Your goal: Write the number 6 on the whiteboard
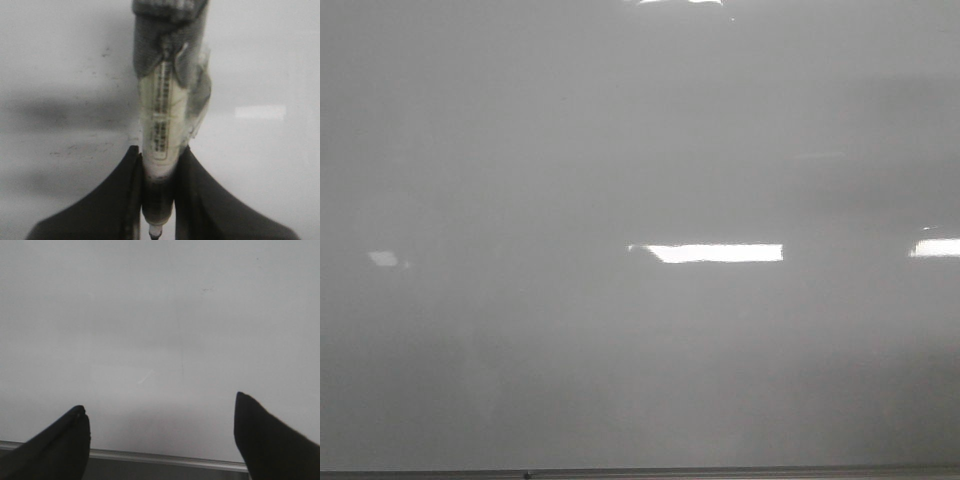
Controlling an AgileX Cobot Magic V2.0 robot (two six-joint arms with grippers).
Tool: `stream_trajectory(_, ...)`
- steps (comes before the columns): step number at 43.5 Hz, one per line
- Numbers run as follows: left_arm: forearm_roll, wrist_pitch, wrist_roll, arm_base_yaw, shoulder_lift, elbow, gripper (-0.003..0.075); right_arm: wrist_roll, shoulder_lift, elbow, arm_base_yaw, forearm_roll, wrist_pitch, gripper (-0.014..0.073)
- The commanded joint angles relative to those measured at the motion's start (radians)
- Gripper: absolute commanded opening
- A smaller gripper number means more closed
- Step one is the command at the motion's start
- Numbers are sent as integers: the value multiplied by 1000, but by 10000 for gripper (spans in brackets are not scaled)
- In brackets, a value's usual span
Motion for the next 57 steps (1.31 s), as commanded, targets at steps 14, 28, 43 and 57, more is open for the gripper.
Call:
stream_trajectory(14,-71,530,362,-224,-99,-267,-20,-119,151,-253,-8,52,259,592)
stream_trajectory(28,-110,608,494,-512,-53,-315,-20,-462,331,-387,71,197,370,592)
stream_trajectory(43,-104,594,609,-756,69,-386,-20,-756,461,-512,347,219,436,592)
stream_trajectory(57,-90,548,678,-850,81,-403,-20,-1096,478,-540,485,539,382,592)
